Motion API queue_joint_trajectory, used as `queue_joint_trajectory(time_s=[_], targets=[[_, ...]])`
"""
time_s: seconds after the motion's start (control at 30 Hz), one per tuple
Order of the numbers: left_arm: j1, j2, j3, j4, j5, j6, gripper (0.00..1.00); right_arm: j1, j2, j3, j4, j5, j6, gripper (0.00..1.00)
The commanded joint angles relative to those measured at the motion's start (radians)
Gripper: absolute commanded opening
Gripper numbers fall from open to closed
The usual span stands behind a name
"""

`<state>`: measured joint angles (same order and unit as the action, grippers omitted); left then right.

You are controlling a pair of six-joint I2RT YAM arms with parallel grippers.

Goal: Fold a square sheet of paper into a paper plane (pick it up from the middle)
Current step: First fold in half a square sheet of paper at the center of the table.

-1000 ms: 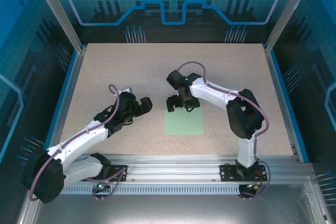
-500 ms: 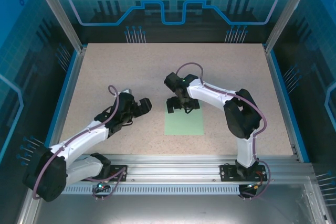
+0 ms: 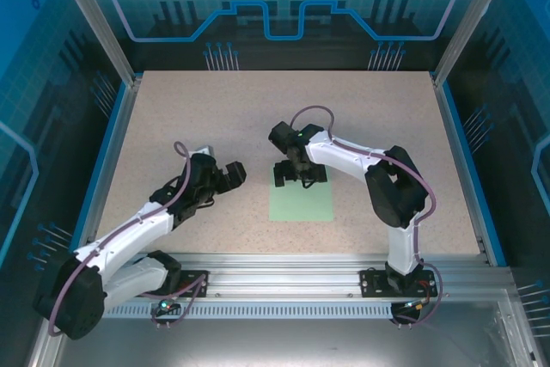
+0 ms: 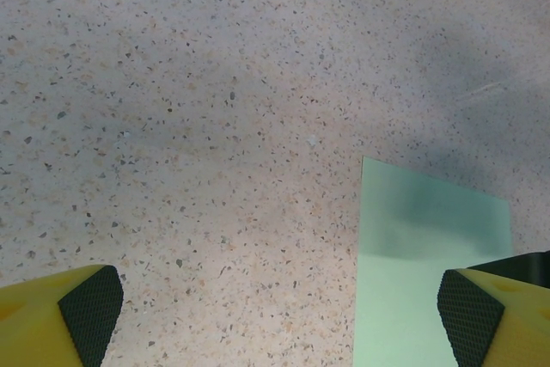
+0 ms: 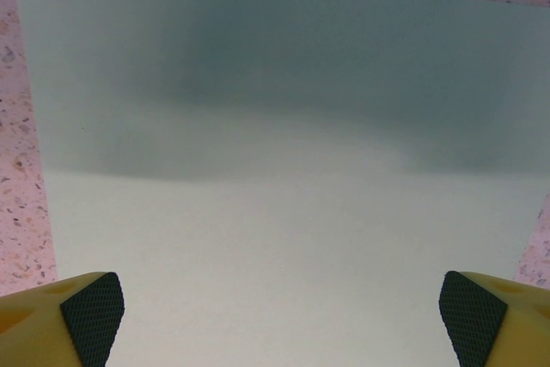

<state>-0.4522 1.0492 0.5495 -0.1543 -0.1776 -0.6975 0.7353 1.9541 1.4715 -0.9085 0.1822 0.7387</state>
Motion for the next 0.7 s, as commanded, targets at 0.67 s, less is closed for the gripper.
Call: queue_joint_trajectory(time_s=[0.67], targets=[[0.017, 0.121, 0.057, 0.007, 0.123, 0.048, 0.98, 0.016, 0.080, 0.033, -0.026, -0.079, 0.032, 0.98]])
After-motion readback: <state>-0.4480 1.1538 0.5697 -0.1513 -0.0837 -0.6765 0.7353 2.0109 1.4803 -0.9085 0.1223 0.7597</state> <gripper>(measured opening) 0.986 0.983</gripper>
